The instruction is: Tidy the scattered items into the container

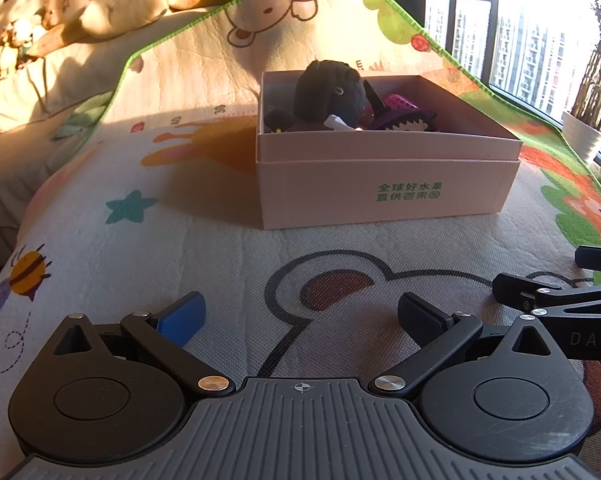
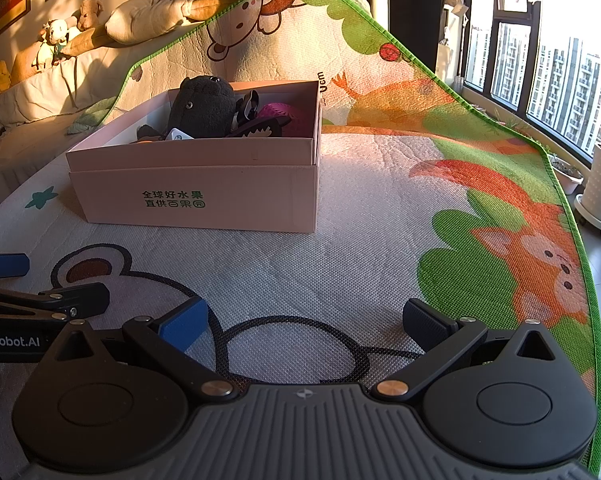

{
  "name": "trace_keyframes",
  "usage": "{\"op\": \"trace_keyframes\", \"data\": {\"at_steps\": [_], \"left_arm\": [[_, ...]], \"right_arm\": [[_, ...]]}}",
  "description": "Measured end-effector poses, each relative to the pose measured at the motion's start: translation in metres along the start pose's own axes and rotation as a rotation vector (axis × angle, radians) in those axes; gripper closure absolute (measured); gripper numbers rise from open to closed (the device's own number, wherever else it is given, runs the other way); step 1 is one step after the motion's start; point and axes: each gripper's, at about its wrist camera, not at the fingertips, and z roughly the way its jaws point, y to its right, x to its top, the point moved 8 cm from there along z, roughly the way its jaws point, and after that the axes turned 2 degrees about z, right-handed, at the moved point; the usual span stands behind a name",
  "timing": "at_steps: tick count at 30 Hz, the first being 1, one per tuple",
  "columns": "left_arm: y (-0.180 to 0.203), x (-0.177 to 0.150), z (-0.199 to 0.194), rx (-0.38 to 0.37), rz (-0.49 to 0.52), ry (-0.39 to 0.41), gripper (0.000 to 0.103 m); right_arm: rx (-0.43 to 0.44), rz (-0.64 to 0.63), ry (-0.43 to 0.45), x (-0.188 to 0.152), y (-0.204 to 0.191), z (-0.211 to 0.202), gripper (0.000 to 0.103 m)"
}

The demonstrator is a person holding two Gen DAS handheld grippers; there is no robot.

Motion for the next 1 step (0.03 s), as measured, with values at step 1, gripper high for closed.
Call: {"op": "trace_keyframes", "data": {"at_steps": [1], "left_arm": [[-0.0001, 0.0001, 0.0000, -0.002, -0.002, -0.001, 0.000]], "right_arm": [[0.000, 0.000, 0.000, 0.0000, 0.0000, 0.0000, 0.000]]}}
